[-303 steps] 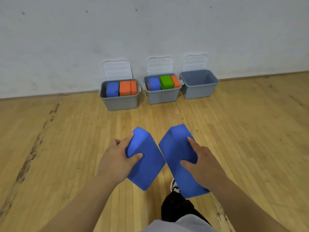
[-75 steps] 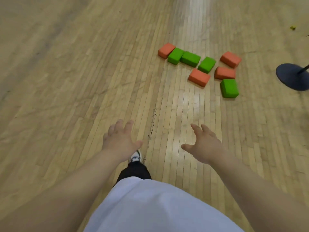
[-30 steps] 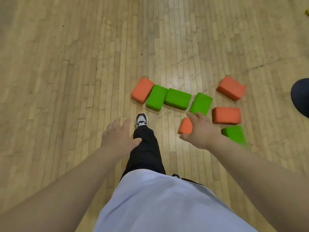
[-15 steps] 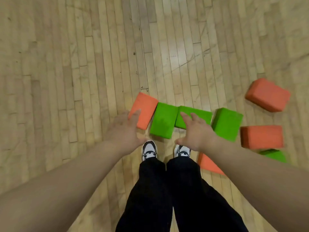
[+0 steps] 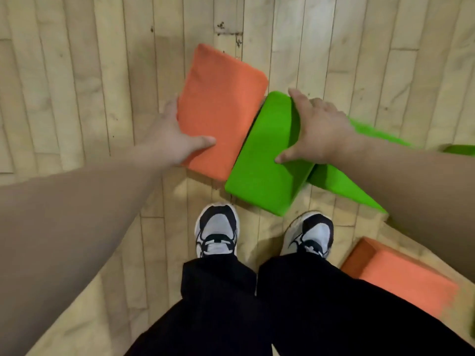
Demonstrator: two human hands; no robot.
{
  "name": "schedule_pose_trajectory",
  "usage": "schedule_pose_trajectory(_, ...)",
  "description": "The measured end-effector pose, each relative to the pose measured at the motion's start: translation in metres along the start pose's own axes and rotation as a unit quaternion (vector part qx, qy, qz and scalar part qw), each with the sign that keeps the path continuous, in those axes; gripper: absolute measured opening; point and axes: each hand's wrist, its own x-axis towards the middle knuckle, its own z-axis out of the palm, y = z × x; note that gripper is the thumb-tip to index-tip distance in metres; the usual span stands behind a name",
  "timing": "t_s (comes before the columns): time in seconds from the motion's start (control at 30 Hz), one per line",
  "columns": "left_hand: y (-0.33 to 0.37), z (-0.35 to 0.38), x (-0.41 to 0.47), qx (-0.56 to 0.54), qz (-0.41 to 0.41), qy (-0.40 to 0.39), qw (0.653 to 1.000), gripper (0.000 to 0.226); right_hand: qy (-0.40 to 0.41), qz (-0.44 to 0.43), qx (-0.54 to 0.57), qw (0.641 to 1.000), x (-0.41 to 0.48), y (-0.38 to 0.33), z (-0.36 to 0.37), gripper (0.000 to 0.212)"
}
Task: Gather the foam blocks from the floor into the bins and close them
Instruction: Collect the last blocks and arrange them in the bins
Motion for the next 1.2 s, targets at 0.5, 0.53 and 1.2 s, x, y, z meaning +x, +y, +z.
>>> schedule_pose_trajectory(0.5, 0.087, -0.032, -0.164, 0.176, -0.002, -0.021, 0.984, 0.095, -0.068, 0.113, 0.203, 0.970, -0.166, -0.012, -0.026, 0.117)
schedule_pose_trajectory(0.53, 0.098, -0.035, -0.183, 0.172, -0.007, -0.019, 0.985, 0.094, -0.050, 0.141, 0.211, 0.966, -0.190, -0.013, -0.034, 0.115)
schedule_pose_trajectory(1.2, 0.270, -0.203, -0.595, 0.423, 0.426, -0.147, 0.786, 0.093, 0.213, 0.510, 0.466, 0.691, -0.724, -0.171, -0.145, 0.105)
